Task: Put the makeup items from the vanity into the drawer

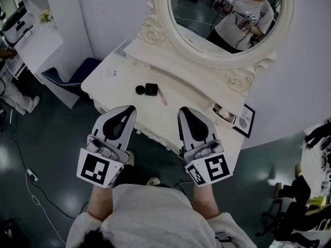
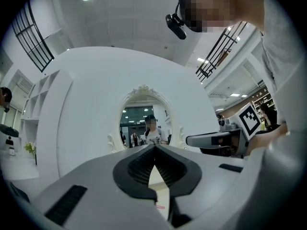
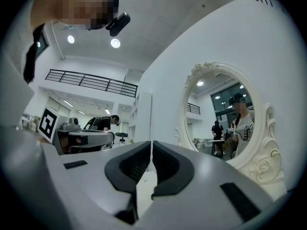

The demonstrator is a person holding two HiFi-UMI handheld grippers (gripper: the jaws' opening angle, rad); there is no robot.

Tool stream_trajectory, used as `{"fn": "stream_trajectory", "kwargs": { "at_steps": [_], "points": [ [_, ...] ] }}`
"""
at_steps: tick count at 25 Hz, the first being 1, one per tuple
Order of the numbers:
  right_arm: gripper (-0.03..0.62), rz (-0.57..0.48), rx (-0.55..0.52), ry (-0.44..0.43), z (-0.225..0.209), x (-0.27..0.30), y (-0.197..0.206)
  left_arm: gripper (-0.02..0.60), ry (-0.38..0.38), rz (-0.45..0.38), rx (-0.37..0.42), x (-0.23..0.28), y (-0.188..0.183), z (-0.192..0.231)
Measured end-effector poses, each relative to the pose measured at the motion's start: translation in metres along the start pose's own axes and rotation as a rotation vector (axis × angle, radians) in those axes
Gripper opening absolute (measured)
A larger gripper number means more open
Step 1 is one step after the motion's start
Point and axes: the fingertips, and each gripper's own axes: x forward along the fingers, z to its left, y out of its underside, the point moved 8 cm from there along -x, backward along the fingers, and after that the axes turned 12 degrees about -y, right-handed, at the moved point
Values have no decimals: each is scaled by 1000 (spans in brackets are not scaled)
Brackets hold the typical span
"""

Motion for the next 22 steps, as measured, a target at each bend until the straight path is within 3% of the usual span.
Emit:
{"fn": "stream_trajectory", "kwargs": {
  "at_steps": [22],
  "points": [
    [28,20,-5,176,-43,102,17,14,198,7,-17,111,25,95]
  ]
}}
